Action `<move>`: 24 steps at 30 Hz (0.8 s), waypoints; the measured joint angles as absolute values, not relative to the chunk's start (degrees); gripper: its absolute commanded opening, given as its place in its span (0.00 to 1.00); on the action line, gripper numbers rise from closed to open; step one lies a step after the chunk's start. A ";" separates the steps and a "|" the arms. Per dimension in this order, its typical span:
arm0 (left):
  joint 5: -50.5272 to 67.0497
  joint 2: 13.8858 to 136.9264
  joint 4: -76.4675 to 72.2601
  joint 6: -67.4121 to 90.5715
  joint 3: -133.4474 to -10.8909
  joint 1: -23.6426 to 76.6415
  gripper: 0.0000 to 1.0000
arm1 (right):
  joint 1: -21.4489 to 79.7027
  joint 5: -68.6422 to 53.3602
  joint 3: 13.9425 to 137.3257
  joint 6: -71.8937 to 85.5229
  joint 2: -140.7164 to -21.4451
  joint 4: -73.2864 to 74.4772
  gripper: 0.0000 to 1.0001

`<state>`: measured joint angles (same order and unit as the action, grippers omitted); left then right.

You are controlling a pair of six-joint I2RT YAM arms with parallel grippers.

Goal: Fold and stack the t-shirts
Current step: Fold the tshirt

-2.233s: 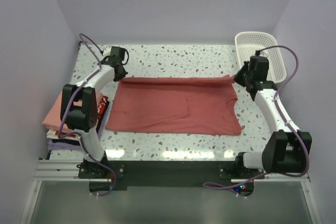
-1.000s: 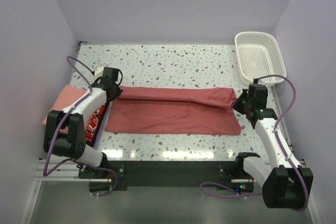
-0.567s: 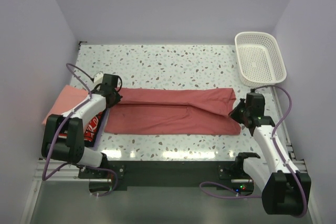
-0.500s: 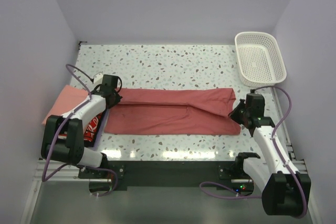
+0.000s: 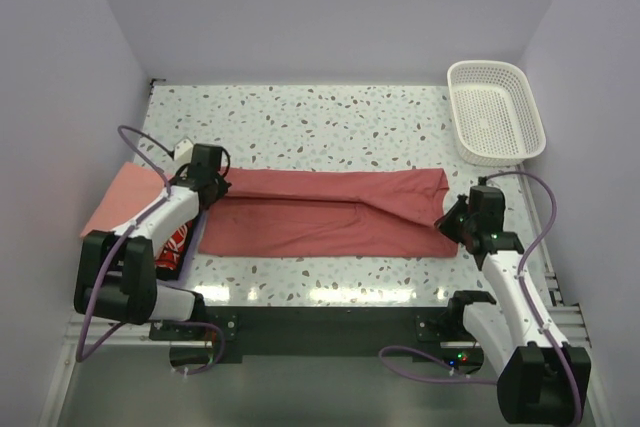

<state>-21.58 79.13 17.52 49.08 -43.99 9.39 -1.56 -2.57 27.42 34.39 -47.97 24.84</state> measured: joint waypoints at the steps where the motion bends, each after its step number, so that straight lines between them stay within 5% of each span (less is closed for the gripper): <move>1: -21.69 78.76 17.28 49.21 -43.29 9.39 0.18 | -1.56 -2.59 26.39 34.68 -47.37 24.84 0.17; 6: -21.91 75.48 16.23 50.50 -38.13 9.32 0.48 | -1.56 -4.01 23.00 36.53 -45.89 25.65 0.38; 9: -21.85 74.30 15.90 50.76 -37.65 9.30 0.55 | -1.56 -4.19 23.33 36.38 -45.12 25.67 0.45; 24: -12.58 73.08 14.63 49.01 -42.35 13.54 0.58 | 10.61 -2.00 41.36 31.44 -72.27 14.76 0.47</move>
<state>-12.58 73.08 14.63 49.01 -42.35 13.54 10.61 -2.00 41.36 31.44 -72.27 14.76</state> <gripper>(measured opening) 0.582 0.465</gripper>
